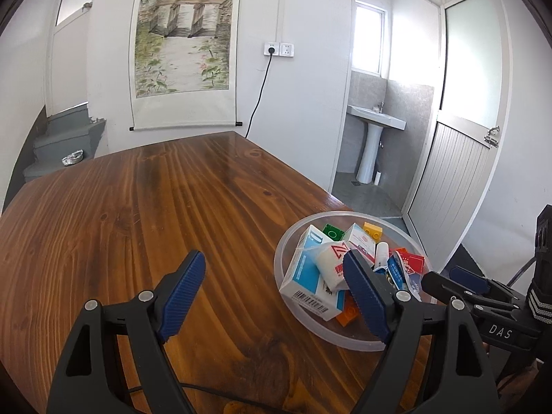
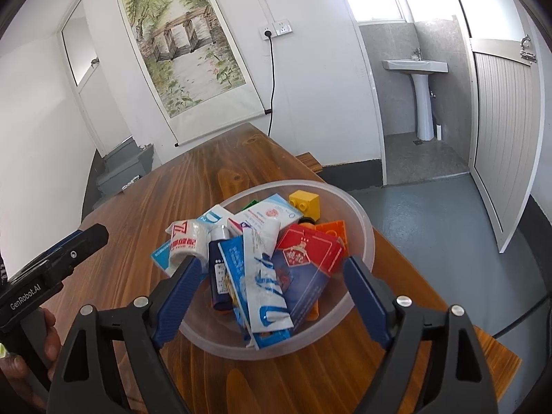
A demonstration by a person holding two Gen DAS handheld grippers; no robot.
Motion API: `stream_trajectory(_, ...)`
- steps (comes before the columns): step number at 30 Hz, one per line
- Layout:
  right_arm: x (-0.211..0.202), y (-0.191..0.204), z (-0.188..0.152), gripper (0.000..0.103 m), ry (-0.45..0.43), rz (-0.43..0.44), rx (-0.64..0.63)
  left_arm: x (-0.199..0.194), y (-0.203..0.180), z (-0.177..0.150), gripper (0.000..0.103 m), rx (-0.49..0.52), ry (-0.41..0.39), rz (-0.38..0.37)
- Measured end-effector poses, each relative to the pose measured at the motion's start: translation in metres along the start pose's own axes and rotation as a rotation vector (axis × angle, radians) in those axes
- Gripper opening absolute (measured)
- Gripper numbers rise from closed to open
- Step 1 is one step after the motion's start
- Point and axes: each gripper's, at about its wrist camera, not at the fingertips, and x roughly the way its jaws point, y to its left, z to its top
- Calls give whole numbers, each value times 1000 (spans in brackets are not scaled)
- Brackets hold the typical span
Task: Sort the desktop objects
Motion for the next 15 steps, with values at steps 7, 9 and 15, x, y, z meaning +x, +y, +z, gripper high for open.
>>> stream_trajectory(7,-32,12,-18,102,-14,-42,-24,-36,4,-17,85,-28,-19,-16)
stream_trajectory(9,-43,19,-20,102,-27,-54,-38,-46,6,-21,87,-59,-16,-45)
stream_trajectory(15,-72,40,-34,102,-73,-95,-102,-76,-4,-30,88,-9,-58,40)
